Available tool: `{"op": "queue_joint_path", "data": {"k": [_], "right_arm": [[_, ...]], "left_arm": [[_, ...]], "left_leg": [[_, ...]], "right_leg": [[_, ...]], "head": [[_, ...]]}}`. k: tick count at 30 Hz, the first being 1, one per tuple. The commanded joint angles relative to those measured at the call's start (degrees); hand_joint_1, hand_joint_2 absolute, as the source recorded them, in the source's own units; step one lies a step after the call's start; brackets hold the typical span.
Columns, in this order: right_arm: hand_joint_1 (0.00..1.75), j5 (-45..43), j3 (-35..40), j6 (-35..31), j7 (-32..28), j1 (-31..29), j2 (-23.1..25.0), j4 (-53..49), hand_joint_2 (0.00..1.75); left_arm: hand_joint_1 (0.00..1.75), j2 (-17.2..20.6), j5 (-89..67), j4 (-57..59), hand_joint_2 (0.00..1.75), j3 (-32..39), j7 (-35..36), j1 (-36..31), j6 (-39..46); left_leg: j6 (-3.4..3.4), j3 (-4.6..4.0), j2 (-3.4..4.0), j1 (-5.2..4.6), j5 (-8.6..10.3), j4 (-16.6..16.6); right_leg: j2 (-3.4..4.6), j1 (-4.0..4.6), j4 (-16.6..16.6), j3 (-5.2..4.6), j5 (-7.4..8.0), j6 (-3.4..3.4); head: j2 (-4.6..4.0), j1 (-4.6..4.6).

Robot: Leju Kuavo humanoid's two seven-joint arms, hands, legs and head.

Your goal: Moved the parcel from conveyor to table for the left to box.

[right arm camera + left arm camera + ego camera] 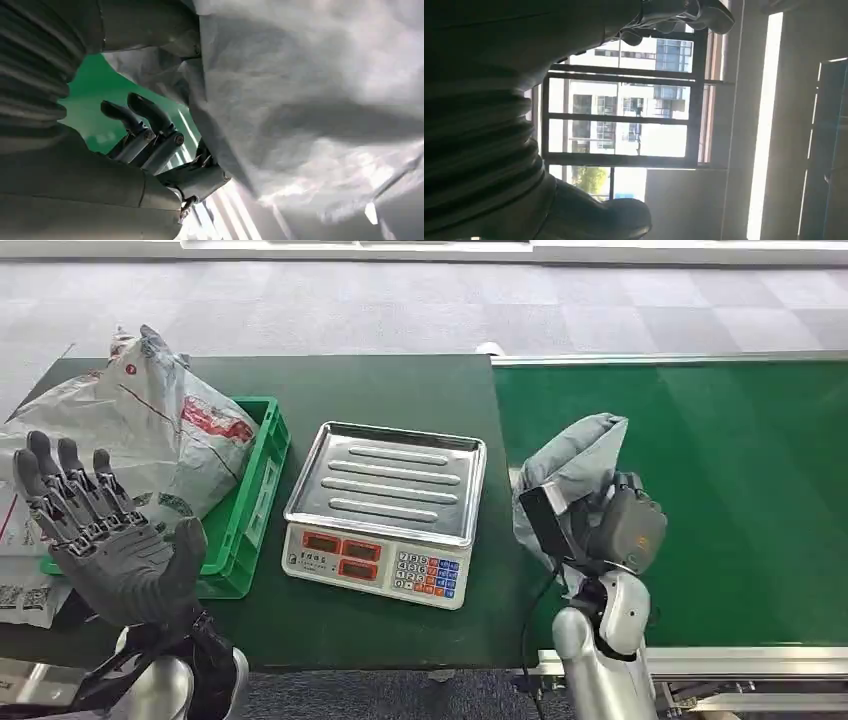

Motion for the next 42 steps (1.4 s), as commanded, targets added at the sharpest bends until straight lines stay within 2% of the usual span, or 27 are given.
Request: {"op": "queue_joint_path", "data": {"k": [1,3,6,8,9,10,11,12,13,15,17,20,22,25,28,34,38,42], "right_arm": [[1.75,1.45,-0.38,-6.51,-0.48,4.15,1.81,-22.88,1.75],[1.75,0.13,-0.08,-8.04,-1.52,4.61,1.52,-22.75,1.75],[1.75,-1.32,0.77,-8.73,-4.25,4.34,1.67,-21.96,1.75],[1.75,-2.39,3.59,-8.47,-6.8,2.28,0.83,-18.87,1.75],[1.75,-3.54,6.97,-7.39,-8.66,-0.7,-0.18,-15.03,1.75],[1.75,-4.16,13.44,-0.93,-15.38,-7.71,-1.52,-7.31,1.75],[1.75,-3.48,13.49,-1.13,-15.29,-11.67,0.07,-2.76,1.75],[1.75,-1.64,14.66,-4.59,-13.1,-21.56,3.31,10.84,1.75],[1.75,-1.52,15.74,-8.43,-11.79,-28.15,4.92,20.69,1.75],[1.75,-1.36,16.66,-8.73,-11.93,-32.67,6.34,26.13,1.75],[1.75,-4.26,18.96,-8.73,-12.43,-32.93,6.34,27.3,1.75],[1.75,-5.96,21.82,-7.59,-12.34,-32.2,6.34,27.65,1.75],[1.75,-11.36,24.65,-3.85,-12.69,-33.32,6.34,30.35,1.75],[1.75,-12.07,25.23,-4.37,-12.58,-33.67,6.34,31.2,1.75],[1.75,-11.65,25.11,-5.08,-12.32,-34.06,6.34,32.16,1.75],[1.75,-16.83,31.84,-4.39,-10.35,-37.29,6.34,38.25,1.75],[1.75,-20.59,36.34,-1.67,-8.43,-39.8,6.34,41.98,1.75],[1.75,-20.59,36.34,-1.67,-8.43,-39.8,6.34,41.98,1.75]], "left_arm": [[0.0,1.16,0.08,4.39,1.75,-1.15,0.7,-2.37,-0.22],[0.0,1.34,0.21,4.63,1.75,-1.41,0.79,-2.43,-0.28],[0.0,1.34,0.56,5.11,1.75,-1.66,1.01,-2.54,-0.65],[0.0,1.38,0.79,5.96,1.75,-1.94,1.03,-2.94,-1.17],[0.0,1.41,1.15,6.93,1.75,-2.12,0.76,-3.46,-1.68],[0.0,1.76,4.02,8.79,1.75,-3.53,0.48,-5.21,-5.38],[0.0,1.62,4.11,10.18,1.75,-3.72,0.42,-6.2,-5.34],[0.0,1.01,4.44,13.23,1.75,-4.57,-0.68,-8.5,-4.52],[0.0,0.75,4.77,15.16,1.75,-5.14,-1.46,-9.97,-3.6],[0.0,0.89,5.7,16.15,1.75,-5.96,-1.47,-11.15,-2.97],[0.0,1.14,6.34,15.97,1.75,-6.14,-1.47,-11.18,-2.98],[0.0,0.87,6.52,15.12,1.75,-5.66,-1.4,-11.03,-2.97],[0.0,-0.03,6.05,14.02,1.75,-4.36,-1.42,-11.18,-3.29],[0.0,-0.03,5.93,13.64,1.75,-4.21,-1.22,-11.17,-3.47],[0.0,-0.11,5.81,13.54,1.75,-4.02,-1.08,-11.09,-3.62],[0.0,-1.14,4.63,11.91,1.75,-2.18,-0.82,-10.31,-3.64],[0.0,-1.3,4.01,11.15,1.75,-1.23,-0.83,-9.75,-3.54],[0.0,-1.3,4.01,11.15,1.75,-1.23,-0.83,-9.75,-3.54]], "left_leg": [[0.0,0.02,-0.14,-0.03,-0.03,-0.04],[0.01,0.25,-0.11,-0.03,-0.07,-0.14],[0.01,0.1,-0.11,-0.03,-0.02,-0.09],[0.01,0.11,0.12,-0.01,-0.06,-0.05],[0.01,0.16,0.14,-0.04,-0.04,-0.1],[0.02,0.23,0.33,-0.03,-0.05,-0.12],[0.0,0.1,0.37,-0.02,-0.06,-0.05],[0.01,0.14,0.41,-0.04,-0.04,-0.09],[0.0,0.14,1.05,-0.07,-0.04,-0.03],[-0.02,-0.36,1.22,-0.06,0.0,-0.02],[-0.08,-0.37,1.21,-0.03,0.09,-0.12],[-0.12,0.0,0.59,0.02,0.52,-0.24],[-0.15,-0.06,0.31,0.04,0.6,-0.17],[-0.14,-0.12,0.4,0.02,0.56,-0.11],[-0.14,-0.26,0.17,0.04,0.6,-0.09],[-0.13,-0.3,0.27,0.03,0.59,-0.14],[-0.15,-0.36,0.27,0.04,0.58,-0.11],[-0.14,-0.31,0.22,0.03,0.59,-0.15]], "right_leg": [[-0.22,0.0,0.0,0.06,-0.11,-0.04],[-0.22,0.03,-0.1,0.26,-0.14,-0.07],[-0.21,0.0,-0.07,0.12,-0.09,-0.04],[0.03,0.02,-0.05,0.06,-0.05,-0.03],[0.03,-0.01,-0.07,0.09,-0.05,-0.04],[0.2,0.0,-0.11,0.1,0.01,-0.05],[0.27,0.0,-0.04,0.0,0.03,-0.03],[0.29,-0.01,-0.07,0.01,0.06,-0.05],[0.92,-0.04,0.02,-0.19,0.26,-0.07],[1.08,-0.03,0.1,-0.23,0.36,-0.09],[1.1,-0.01,0.05,-0.29,0.5,-0.18],[0.44,0.08,-0.08,-0.28,0.54,-0.25],[0.28,0.11,-0.02,-0.24,0.53,-0.2],[0.39,0.09,0.07,-0.31,0.52,-0.19],[0.19,0.1,0.08,-0.38,0.49,-0.19],[0.26,0.07,0.03,-0.44,0.52,-0.21],[0.26,0.08,0.06,-0.5,0.5,-0.21],[0.2,0.09,0.02,-0.44,0.49,-0.2]], "head": [[0.0,0.02],[0.0,0.0],[0.0,0.0],[0.0,0.0],[0.0,0.0],[0.0,0.0],[0.0,0.02],[0.0,0.0],[0.0,0.02],[0.0,0.04],[0.0,-0.02],[0.0,0.02],[0.0,0.02],[0.0,0.0],[0.0,0.0],[0.0,0.0],[0.0,0.0],[0.0,0.0]]}}
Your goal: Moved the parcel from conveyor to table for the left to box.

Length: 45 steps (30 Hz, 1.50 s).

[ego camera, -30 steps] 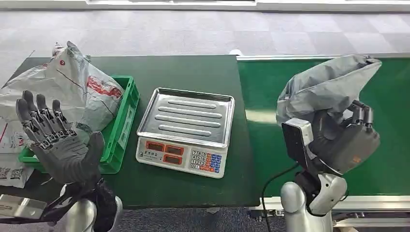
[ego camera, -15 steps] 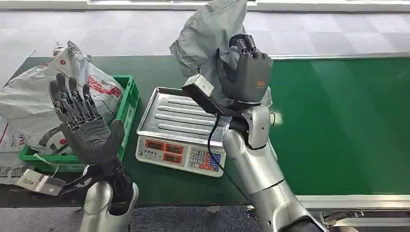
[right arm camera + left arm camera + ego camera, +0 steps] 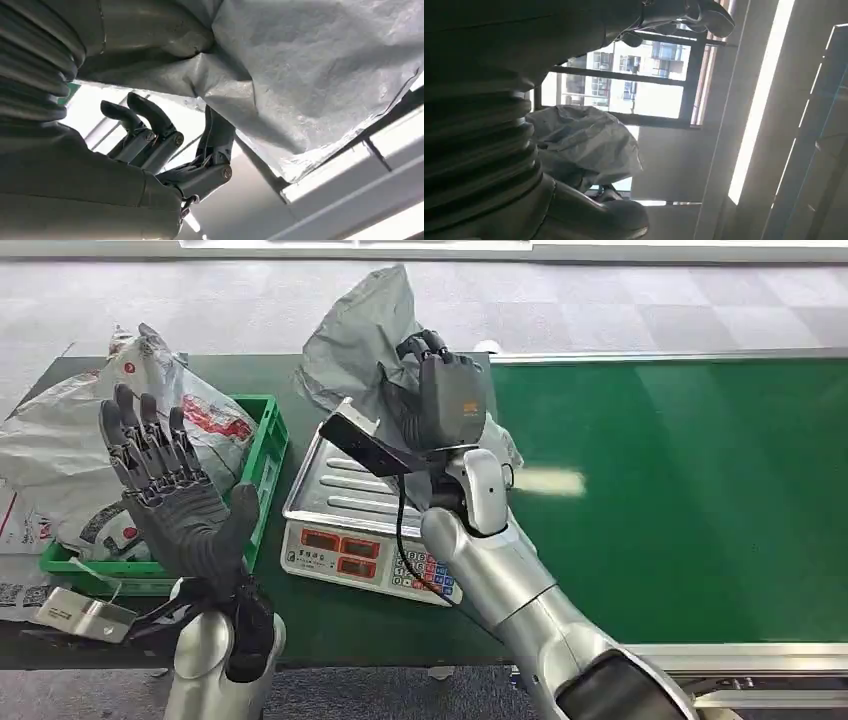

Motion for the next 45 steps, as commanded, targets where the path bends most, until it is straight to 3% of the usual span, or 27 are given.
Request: {"op": "queue_joint_path", "data": {"k": [1,2,3,6,14,22,26,27,28,29,30,31,33,34,37,40,45], "right_arm": [[0.05,-2.8,8.24,3.7,1.46,-6.33,-1.11,11.05,1.75],[0.0,-8.31,10.44,11.45,1.6,-7.41,-1.11,12.8,1.75],[0.0,-8.43,11.72,10.59,2.15,-7.89,-1.11,13.7,0.0],[0.0,-10.95,15.22,8.19,3.73,-8.33,-1.11,14.98,0.0],[0.0,-16.44,16.34,10.6,2.83,-9.46,-1.11,16.65,0.0],[0.0,-14.93,15.99,8.33,4.62,-9.57,-1.11,17.28,0.0],[0.0,-7.39,14.56,3.0,9.64,-9.54,-1.11,17.59,0.0],[0.0,-5.94,12.27,1.0,9.15,-8.49,-1.11,15.55,0.0],[0.0,-5.13,8.84,-5.79,6.52,-6.61,-1.11,11.4,0.0],[0.0,-1.95,0.77,-6.12,1.72,-1.83,-1.11,3.52,0.0],[0.0,-0.96,-4.57,-6.12,-2.8,3.42,-1.11,-10.57,0.0],[0.0,-2.3,-8.27,-6.12,-7.52,8.05,-1.11,-21.64,0.0],[0.0,-5.75,-10.99,-6.12,-12.86,12.24,-1.11,-33.2,0.0],[0.0,-6.78,-13.65,-6.12,-16.24,15.85,-1.11,-42.85,1.75],[0.0,-12.15,-18.2,-6.12,-22.83,22.42,-1.11,-60.02,1.75],[0.0,-20.7,-23.99,-6.12,-30.78,27.17,-1.11,-69.33,1.75],[0.0,-22.8,-24.63,-6.12,-32.46,28.18,-1.11,-69.62,1.75]], "left_arm": [[0.0,-0.32,-0.46,1.03,1.75,3.19,0.16,-0.61,-0.37],[0.0,-0.41,-1.14,1.1,1.75,3.63,0.05,-0.56,-0.71],[0.0,-0.41,-1.23,1.1,1.75,4.01,0.03,-0.6,-0.68],[0.0,-0.51,-1.75,-0.01,1.75,4.62,0.03,0.32,-0.66],[0.0,-0.43,-2.79,-1.13,1.75,5.51,-0.07,1.74,-0.56],[0.0,-0.39,-3.11,-1.33,1.75,5.74,-0.09,2.18,-0.66],[0.0,0.16,-3.27,-0.66,1.75,5.14,-0.05,1.96,-0.53],[0.0,0.43,-3.28,-0.67,1.75,4.76,-0.05,2.06,-0.3],[0.0,0.55,-3.3,-0.85,1.75,4.55,-0.06,2.25,-0.1],[0.0,0.51,-3.64,-0.99,1.75,4.53,0.03,2.45,0.57],[0.0,0.53,-3.85,-1.08,1.75,4.44,0.28,2.55,0.93],[0.0,0.73,-5.14,-0.79,1.75,4.27,1.17,2.3,1.24],[0.0,0.85,-8.0,-0.09,1.75,4.51,1.88,1.76,2.76],[0.0,0.81,-10.61,0.76,1.75,4.92,2.33,1.05,4.43],[0.0,1.05,-13.77,2.19,1.75,6.58,2.97,-0.59,5.01],[0.0,2.34,-21.62,6.71,1.75,7.19,4.97,-3.26,7.96],[0.0,2.74,-23.46,8.23,1.75,6.98,5.61,-4.01,8.58]], "left_leg": [[0.03,0.25,0.11,-0.01,-0.03,-0.14],[0.02,0.15,0.08,-0.01,-0.03,-0.06],[0.03,0.2,0.12,-0.03,-0.03,-0.1],[0.02,0.15,0.15,-0.03,-0.03,-0.07],[0.03,0.21,0.09,-0.03,-0.04,-0.11],[0.03,0.14,0.05,-0.01,-0.03,-0.08],[0.03,0.26,0.03,-0.03,-0.02,-0.18],[0.02,0.15,0.02,-0.03,-0.02,-0.1],[0.02,0.07,-0.01,-0.02,-0.01,-0.05],[0.02,0.15,0.01,-0.02,-0.02,-0.1],[0.03,0.23,-0.01,-0.01,-0.03,-0.16],[0.02,0.15,-0.07,0.0,-0.01,-0.15],[0.01,0.01,-0.25,0.05,-0.01,-0.07],[0.03,0.09,-0.31,0.04,-0.05,-0.09],[0.04,-0.1,-0.76,0.05,0.0,-0.03],[0.04,-0.12,-0.88,0.0,-0.04,-0.02],[0.1,0.09,-0.74,-0.02,-0.19,-0.09]], "right_leg": [[0.0,0.02,-0.13,0.22,-0.02,-0.03],[0.01,0.01,-0.05,0.11,-0.02,-0.01],[0.03,0.0,-0.08,0.15,-0.02,-0.02],[0.09,-0.01,-0.05,0.09,0.0,-0.02],[-0.01,-0.01,-0.1,0.19,-0.04,-0.02],[-0.01,0.01,-0.08,0.13,-0.02,-0.01],[-0.08,0.0,-0.15,0.25,-0.04,-0.03],[-0.06,-0.01,-0.08,0.14,-0.04,-0.02],[-0.06,0.0,-0.05,0.08,-0.03,-0.01],[-0.07,0.0,-0.08,0.15,-0.04,-0.02],[-0.11,0.01,-0.15,0.23,-0.05,-0.02],[-0.16,0.02,-0.15,0.17,-0.05,-0.02],[-0.32,0.07,-0.11,0.08,-0.09,-0.02],[-0.4,0.07,-0.12,0.19,-0.15,-0.03],[-0.81,0.08,-0.09,0.15,-0.2,-0.04],[-0.9,-0.02,-0.09,0.12,-0.27,0.02],[-0.74,-0.07,-0.2,0.3,-0.28,0.06]], "head": [[0.0,0.0],[0.0,0.0],[0.0,0.0],[0.0,0.0],[0.0,0.0],[0.0,0.0],[0.0,0.0],[0.0,0.0],[0.0,0.0],[0.0,0.0],[0.0,0.0],[0.0,-0.02],[0.0,0.0],[0.0,0.02],[0.0,0.0],[0.0,0.02],[0.0,0.02]]}}
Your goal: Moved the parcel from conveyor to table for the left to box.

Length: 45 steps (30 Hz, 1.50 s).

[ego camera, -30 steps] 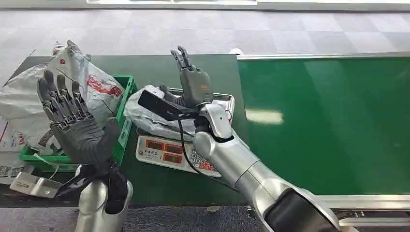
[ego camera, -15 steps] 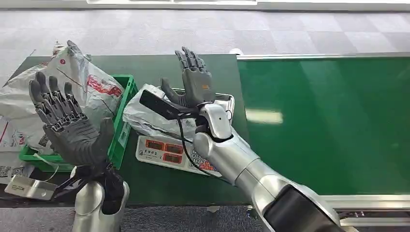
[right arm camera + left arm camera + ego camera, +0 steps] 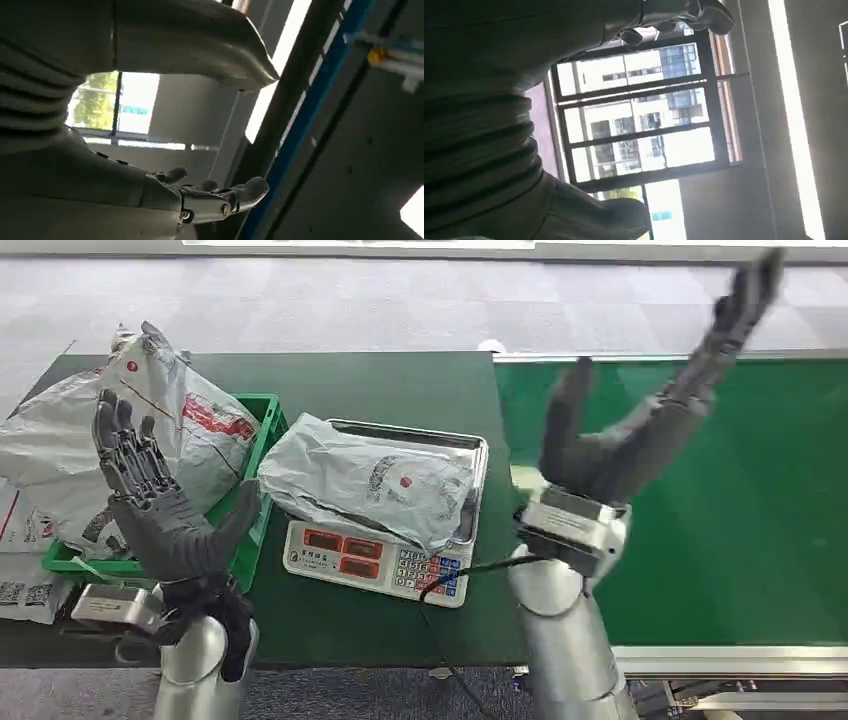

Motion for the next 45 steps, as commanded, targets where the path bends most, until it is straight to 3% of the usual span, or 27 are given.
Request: {"op": "queue_joint_path", "data": {"k": [1,3,7,15,20,40,41,42,45], "right_arm": [[0.0,-2.97,-10.54,0.41,-2.77,6.88,-1.05,-19.17,1.75],[0.0,-6.31,-12.06,0.41,-5.7,8.04,-1.05,-18.13,1.75],[0.0,-6.49,-10.59,0.41,-5.7,10.45,-1.05,-15.46,1.75],[0.0,-7.71,-7.66,0.41,-5.7,11.04,-1.05,-10.63,1.75],[0.0,-7.26,-4.94,0.41,-5.34,10.64,-1.05,-8.52,1.75],[0.0,-6.58,-3.66,0.41,-4.16,9.73,-1.05,-7.75,1.75],[0.0,-6.39,-3.68,0.41,-3.93,9.8,-1.05,-7.93,1.75],[0.0,-6.31,-3.76,0.41,-3.88,9.88,-1.05,-8.1,1.75],[0.0,-5.91,-3.76,0.41,-3.32,10.21,-1.05,-8.46,1.75]], "left_arm": [[0.0,2.17,-2.84,8.02,1.75,1.91,1.13,-4.43,1.4],[0.0,3.88,-11.48,14.11,1.75,1.13,5.39,-6.93,4.41],[0.0,7.79,-31.85,30.33,1.75,-2.05,18.85,-13.92,0.2],[0.0,9.62,-52.22,50.36,1.75,-6.62,26.22,-19.75,-6.84],[0.0,10.3,-56.1,54.97,1.75,-8.48,27.13,-20.77,-11.56],[0.0,10.02,-57.68,58.23,1.75,-9.74,25.64,-22.02,-13.58],[0.45,9.96,-57.53,58.28,1.75,-9.68,25.13,-22.12,-12.93],[1.75,9.92,-57.38,58.19,1.75,-9.6,24.85,-22.16,-12.62],[1.75,9.75,-57.04,57.82,1.75,-9.29,24.53,-22.7,-12.06]], "left_leg": [[0.02,0.12,-0.08,-0.01,0.0,-0.07],[0.0,0.23,0.14,-0.01,-0.04,-0.13],[-0.02,0.37,0.08,-0.05,0.02,-0.2],[-0.14,0.52,0.33,-0.03,0.11,-0.25],[-0.14,0.49,0.5,-0.05,0.05,-0.2],[0.02,0.56,0.29,-0.03,0.3,-0.21],[0.01,0.57,0.24,-0.05,0.29,-0.14],[0.01,0.56,0.27,-0.03,0.33,-0.2],[0.02,0.56,0.1,-0.02,0.33,-0.1]], "right_leg": [[-0.18,0.0,-0.07,0.17,-0.03,-0.03],[-0.05,0.01,-0.11,0.18,-0.02,-0.04],[-0.16,0.04,-0.15,0.31,-0.02,-0.06],[0.06,0.08,-0.15,0.36,0.08,-0.17],[0.25,0.05,-0.08,0.27,0.07,-0.18],[0.07,0.05,-0.11,0.58,0.18,-0.04],[0.04,0.03,-0.02,0.59,0.15,-0.04],[0.04,0.05,-0.09,0.58,0.2,-0.06],[-0.1,0.04,-0.01,0.64,0.15,-0.03]], "head": [[0.0,0.0],[0.0,-0.02],[0.0,-0.02],[0.0,-0.04],[0.0,-0.02],[0.0,-0.02],[0.0,-0.02],[0.0,-0.02],[0.0,-0.02]]}}
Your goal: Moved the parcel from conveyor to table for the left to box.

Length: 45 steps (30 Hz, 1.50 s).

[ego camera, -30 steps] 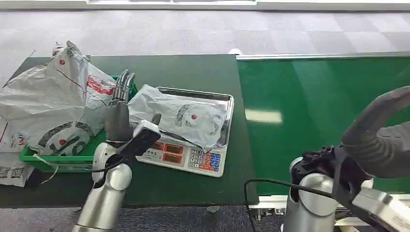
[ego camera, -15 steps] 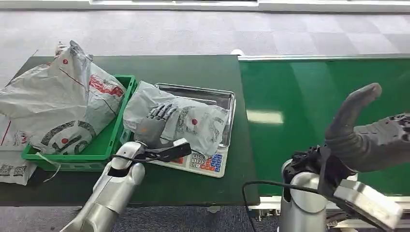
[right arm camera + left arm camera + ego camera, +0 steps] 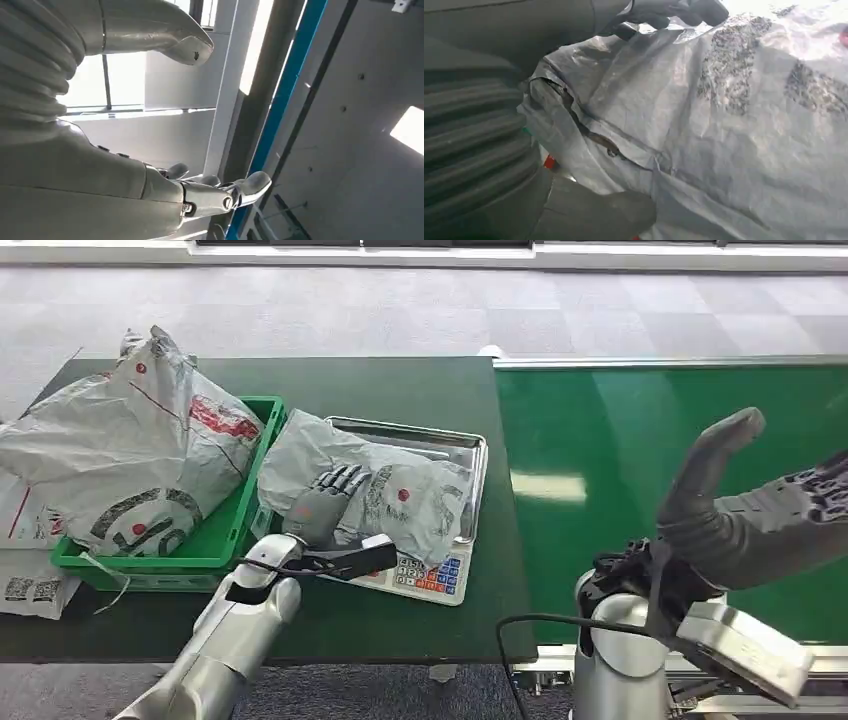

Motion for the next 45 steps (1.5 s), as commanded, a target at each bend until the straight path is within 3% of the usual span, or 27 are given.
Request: {"op": "queue_joint_path", "data": {"k": [1,6,8,17,21,24,32,35,37,38,39,41,45], "right_arm": [[0.0,0.67,1.43,-0.05,1.08,1.83,0.24,2.08,1.75],[0.0,0.84,1.39,-0.05,1.17,2.22,0.24,2.04,1.75],[0.0,1.24,1.43,-0.05,1.71,2.2,0.24,2.48,1.75],[0.0,1.24,1.43,-0.05,1.71,2.2,0.24,2.48,1.75],[0.0,-0.64,0.59,-0.05,0.41,2.08,0.24,4.38,1.75],[0.0,-1.91,-0.17,-0.05,-1.1,1.87,0.24,6.64,1.75],[0.0,-3.0,-0.38,-0.05,-1.29,0.68,0.24,10.05,1.75],[0.0,-3.12,-0.77,-0.05,-1.29,0.91,0.24,9.54,1.75],[0.0,-2.71,-1.33,-0.05,-1.29,1.35,0.24,8.74,1.75],[0.0,-2.41,-1.72,-0.05,-1.29,1.54,0.24,8.4,1.75],[0.0,-2.15,-2.47,-0.05,-1.29,1.75,0.24,8.05,1.75],[0.0,-1.95,-2.9,-0.05,-1.29,1.94,0.24,7.84,1.75],[0.0,-1.95,-2.9,-0.05,-1.29,1.94,0.24,7.84,1.75]], "left_arm": [[1.75,1.54,0.25,5.21,1.75,-2.37,-1.0,-2.01,0.78],[1.75,1.43,2.08,2.32,1.75,-0.85,-2.01,-1.41,2.81],[1.66,0.95,7.55,-1.24,1.75,1.81,-6.54,-0.25,3.18],[1.66,0.95,7.55,-1.24,1.75,1.81,-6.54,-0.25,3.18],[1.69,1.4,22.61,-11.62,1.75,5.85,-17.11,3.41,-3.79],[1.61,1.92,32.63,-19.27,1.75,7.68,-21.27,5.86,-10.12],[1.48,2.35,51.31,-27.74,1.75,10.41,-27.63,8.65,-24.02],[1.57,1.07,55.51,-27.99,1.75,12.49,-27.91,8.08,-24.81],[1.55,-0.63,57.48,-27.33,1.75,16.01,-26.03,6.15,-20.12],[1.57,-1.68,55.89,-27.38,1.75,18.27,-25.18,5.07,-12.96],[1.59,-2.16,45.05,-26.58,1.75,18.99,-23.51,3.77,4.42],[1.66,-1.82,37.09,-24.46,1.75,19.81,-21.54,2.01,16.96],[1.66,-1.82,37.09,-24.46,1.75,19.81,-21.54,2.01,16.96]], "left_leg": [[0.0,0.0,0.03,0.02,0.1,-0.14],[0.02,-0.1,-0.09,0.02,0.19,-0.08],[-0.01,-0.11,0.03,0.04,0.2,-0.09],[-0.03,-0.2,0.07,0.02,0.19,-0.09],[-0.09,-0.2,0.15,0.02,0.12,-0.13],[-0.13,-0.26,0.21,0.05,0.07,-0.14],[-0.15,-0.49,0.2,0.05,0.05,-0.08],[-0.14,-0.46,0.16,0.04,0.05,-0.1],[-0.12,-0.42,0.17,0.06,0.04,-0.12],[-0.12,-0.39,0.21,0.06,0.04,-0.15],[-0.12,-0.48,0.11,0.06,0.05,-0.08],[-0.12,-0.48,-0.01,0.09,0.07,-0.1],[-0.14,-0.48,-0.05,0.07,0.1,-0.11]], "right_leg": [[-0.04,0.04,-0.16,0.02,0.1,-0.04],[-0.15,0.01,-0.11,-0.06,0.14,-0.03],[-0.04,0.03,-0.13,-0.13,0.26,-0.07],[0.05,0.03,-0.09,-0.27,0.25,-0.06],[0.14,0.04,-0.13,-0.32,0.21,-0.1],[0.2,0.08,-0.17,-0.38,0.21,-0.12],[0.22,0.09,-0.08,-0.62,0.16,-0.16],[0.16,0.09,-0.1,-0.58,0.14,-0.16],[0.14,0.11,-0.14,-0.53,0.13,-0.17],[0.17,0.11,-0.18,-0.5,0.15,-0.16],[0.08,0.1,-0.12,-0.57,0.13,-0.16],[-0.06,0.14,-0.16,-0.51,0.12,-0.16],[-0.07,0.12,-0.12,-0.55,0.12,-0.17]], "head": [[0.0,0.0],[0.0,0.0],[0.0,0.0],[0.0,0.0],[0.0,0.0],[0.0,0.02],[0.0,0.0],[0.0,0.0],[0.0,0.0],[0.0,0.0],[0.0,0.0],[0.0,0.0],[0.0,0.0]]}}
